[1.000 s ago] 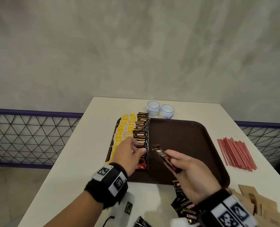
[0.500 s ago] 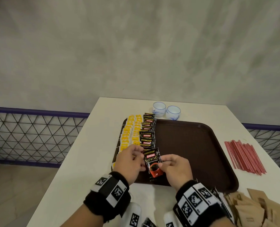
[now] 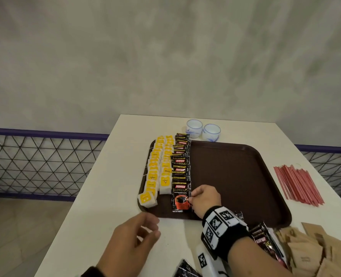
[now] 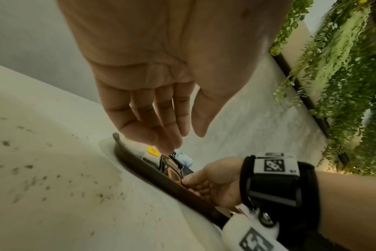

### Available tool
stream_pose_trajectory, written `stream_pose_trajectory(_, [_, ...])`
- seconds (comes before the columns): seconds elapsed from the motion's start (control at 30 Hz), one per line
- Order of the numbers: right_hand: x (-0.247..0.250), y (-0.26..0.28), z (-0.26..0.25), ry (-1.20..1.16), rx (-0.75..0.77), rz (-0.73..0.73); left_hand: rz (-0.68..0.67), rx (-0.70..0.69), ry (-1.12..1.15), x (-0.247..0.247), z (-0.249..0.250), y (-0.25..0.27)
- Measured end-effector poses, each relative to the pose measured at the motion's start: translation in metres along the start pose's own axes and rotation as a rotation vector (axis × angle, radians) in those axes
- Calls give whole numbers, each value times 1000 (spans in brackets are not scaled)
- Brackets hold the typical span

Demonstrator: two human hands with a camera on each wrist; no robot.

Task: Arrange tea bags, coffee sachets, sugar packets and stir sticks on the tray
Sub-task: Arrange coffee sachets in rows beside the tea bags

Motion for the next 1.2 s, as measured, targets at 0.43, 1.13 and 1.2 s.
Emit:
stream_pose_trajectory(0.43, [71,122,-32,531,505,-340,-515,-116,-562,-89,4,48])
stream_pose_trajectory(1.13, [36,146,32,260,427,-457,-303,2,-132,-53,23,39])
stream_pose_trajectory(1.2, [42,146,30,157,429,-496,-337,42,-92,-51,19,38])
Point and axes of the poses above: each hand's wrist, its own y-axis away from the middle knuckle, its own x-axis out of the back of the hand, z = x × y, the point moved 7 cm from there along -y, towards the middle knuckle, and after that the axes turned 3 degrees about y, right-handed, at the moved point
